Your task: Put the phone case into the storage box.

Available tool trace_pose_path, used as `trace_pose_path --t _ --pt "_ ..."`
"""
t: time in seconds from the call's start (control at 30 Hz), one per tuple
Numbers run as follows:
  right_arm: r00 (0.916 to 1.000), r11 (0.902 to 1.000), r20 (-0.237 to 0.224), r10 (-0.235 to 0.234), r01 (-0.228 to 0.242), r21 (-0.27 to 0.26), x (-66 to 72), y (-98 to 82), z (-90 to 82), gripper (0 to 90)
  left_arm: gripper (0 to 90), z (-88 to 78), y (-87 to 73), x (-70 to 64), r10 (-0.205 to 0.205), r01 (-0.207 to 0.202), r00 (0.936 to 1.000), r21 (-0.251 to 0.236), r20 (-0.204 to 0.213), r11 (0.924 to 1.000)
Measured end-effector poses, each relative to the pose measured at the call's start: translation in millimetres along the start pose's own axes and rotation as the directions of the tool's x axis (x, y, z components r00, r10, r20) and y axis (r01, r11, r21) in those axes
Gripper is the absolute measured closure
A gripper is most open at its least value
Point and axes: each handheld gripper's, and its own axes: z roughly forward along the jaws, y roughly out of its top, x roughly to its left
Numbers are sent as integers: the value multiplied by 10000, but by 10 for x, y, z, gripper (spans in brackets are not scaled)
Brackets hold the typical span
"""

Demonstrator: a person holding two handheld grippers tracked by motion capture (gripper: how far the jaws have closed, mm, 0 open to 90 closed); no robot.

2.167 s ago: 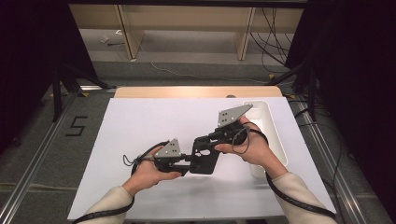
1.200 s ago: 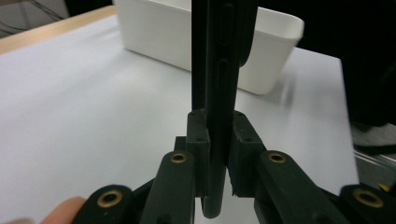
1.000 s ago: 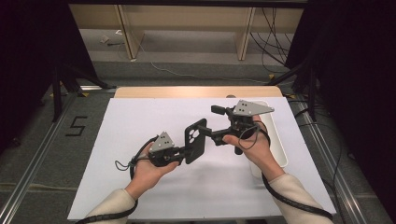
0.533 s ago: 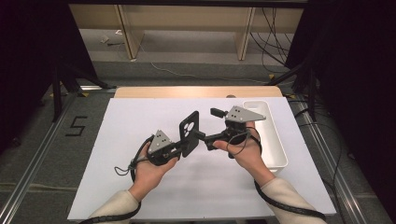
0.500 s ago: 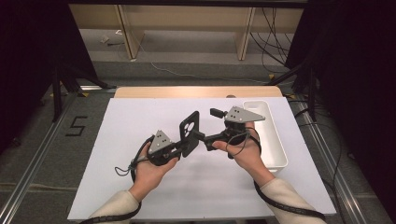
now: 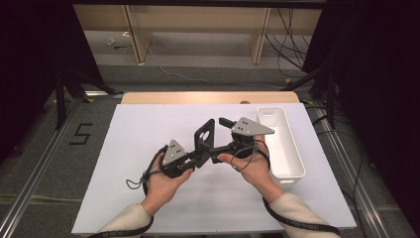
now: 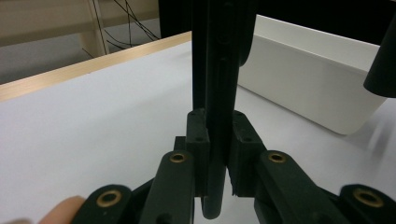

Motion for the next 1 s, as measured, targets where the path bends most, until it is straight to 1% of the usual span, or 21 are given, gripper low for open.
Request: trace_pose_path --t 0.07,0.13,0.17,0.2,0.23,0.3,0.33,0.37,0.43,0.47,0.5,0.67,0.7,1.0 --pt "10000 10000 -90 4 -4 7 -4 -7 3 46 803 1 1 -3 -26 26 10000 10 4 10000" --pt "9999 9999 -104 118 -117 75 -5 -16 4 111 803 5 1 -5 -8 8 10000 35 11 10000" --pt "9999 9999 -104 118 -117 75 -5 -16 4 111 803 5 1 -5 -8 8 10000 35 11 10000" --pt "9996 9996 70 288 -288 42 -8 -27 5 172 803 9 0 -5 11 -11 10000 52 10 10000" --pt "9996 9997 118 255 -255 3 -9 -30 5 153 803 11 -1 -5 13 -13 10000 52 19 10000" --pt "9998 9998 68 172 -172 49 -8 -30 5 152 803 12 -1 -7 16 -16 10000 50 16 10000" --pt "9999 9999 118 46 -48 112 -4 -30 13 150 803 16 -2 -10 32 -32 10000 68 19 10000" --pt "9999 9999 153 37 -39 129 -3 -33 18 140 803 20 -3 -15 36 -36 10000 68 29 10000" --pt "9996 9999 264 30 -34 134 1 -43 29 68 803 24 -3 -20 44 -45 10000 68 31 10000" --pt "9998 9998 213 25 -29 197 4 -49 36 25 803 29 -2 -29 81 -82 10000 83 44 9999" --pt "9996 9998 281 24 -29 196 8 -55 45 9 803 29 -2 -29 81 -82 10000 83 44 9999" --pt "9995 9998 313 17 -24 205 24 -64 61 4 803 42 -1 -49 97 -98 9999 93 93 9999" --pt "9993 9998 378 -36 29 177 26 -63 63 4 803 42 0 -49 138 -139 9998 101 108 9999" --pt "9984 9997 551 -124 113 212 47 -82 95 4 803 49 2 -61 94 -95 9999 83 107 9999"
